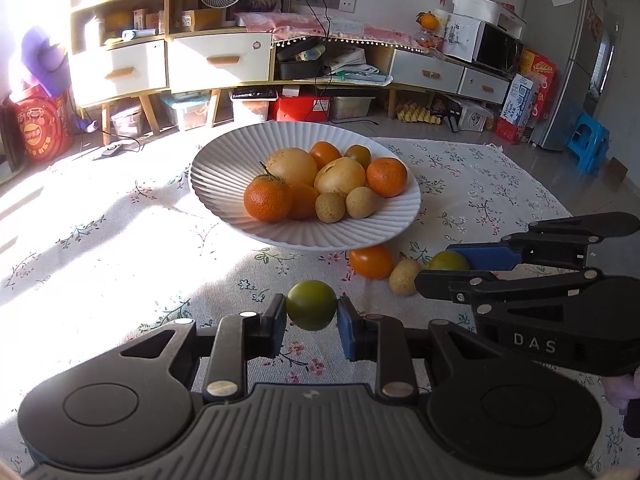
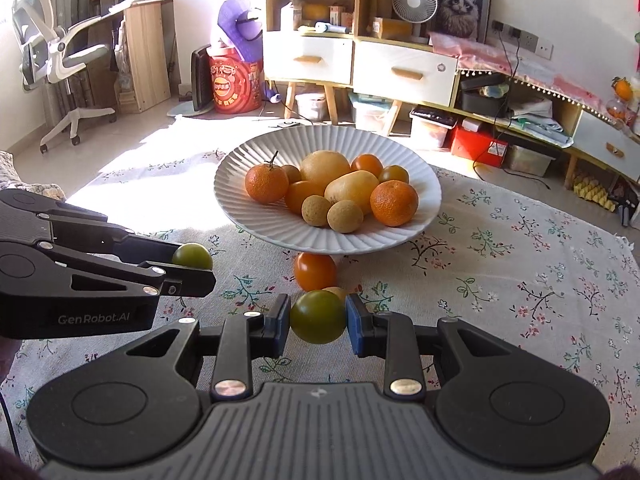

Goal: Organize fruits
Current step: 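Carry the lime and green tomato with both grippers over the white plate, then lower both fruits onto the plate and open both grippers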

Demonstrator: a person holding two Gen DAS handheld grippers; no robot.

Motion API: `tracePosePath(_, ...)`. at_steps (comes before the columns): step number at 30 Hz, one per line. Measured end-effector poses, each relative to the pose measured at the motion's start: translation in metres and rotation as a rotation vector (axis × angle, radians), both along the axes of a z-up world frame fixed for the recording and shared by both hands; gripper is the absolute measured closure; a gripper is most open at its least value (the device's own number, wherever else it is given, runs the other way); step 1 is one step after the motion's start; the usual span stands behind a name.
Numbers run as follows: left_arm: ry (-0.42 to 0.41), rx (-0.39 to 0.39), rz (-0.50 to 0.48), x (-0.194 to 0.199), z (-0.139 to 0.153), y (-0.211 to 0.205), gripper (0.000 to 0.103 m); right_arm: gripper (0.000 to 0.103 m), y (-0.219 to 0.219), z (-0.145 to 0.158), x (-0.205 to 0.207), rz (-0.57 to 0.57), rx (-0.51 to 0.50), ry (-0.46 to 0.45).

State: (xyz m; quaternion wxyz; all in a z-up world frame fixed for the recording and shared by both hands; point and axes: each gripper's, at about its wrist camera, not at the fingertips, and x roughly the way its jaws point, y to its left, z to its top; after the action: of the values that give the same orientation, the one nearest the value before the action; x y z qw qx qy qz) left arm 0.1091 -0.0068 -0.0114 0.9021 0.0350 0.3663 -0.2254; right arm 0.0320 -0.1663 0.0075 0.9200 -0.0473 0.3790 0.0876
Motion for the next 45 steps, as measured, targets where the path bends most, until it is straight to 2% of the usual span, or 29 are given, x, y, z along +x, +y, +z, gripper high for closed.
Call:
tracePosePath(9,-0.033,-0.038,0.008,0.01,0.011,-0.013,0.09,0.076,-0.009,0.018,0.015,-0.066,0.086,-0.04)
tracePosePath(16,-0.022,-0.049,0.029,0.028,0.008,-0.022,0.09,0.076,-0.014,0.022,0.032,-0.065,0.084,-0.039)
tracePosePath(23,-0.016,-0.049,0.039,0.047,0.0,-0.027,0.09,0.076,-0.021,0.025,0.072,-0.093,0.134,-0.044)
tracePosePath(30,-0.042,-0.016,0.012,0.049,-0.005,-0.033,0.09,0.076,-0.018,0.015,0.119,-0.128,0.137,-0.021)
tracePosePath(36,-0.039,-0.034,0.015,0.052,-0.007,-0.03,0.089,0.076,-0.014,0.009,0.143,-0.139,0.128,-0.007)
tracePosePath(41,-0.033,-0.045,0.004,0.055,-0.007,-0.029,0.083,0.076,-0.008,0.004,0.154,-0.138,0.117,0.011)
tracePosePath(45,-0.044,-0.042,-0.004,0.053,-0.006,-0.031,0.069,0.076,-0.003,-0.001,0.161,-0.134,0.112,0.025)
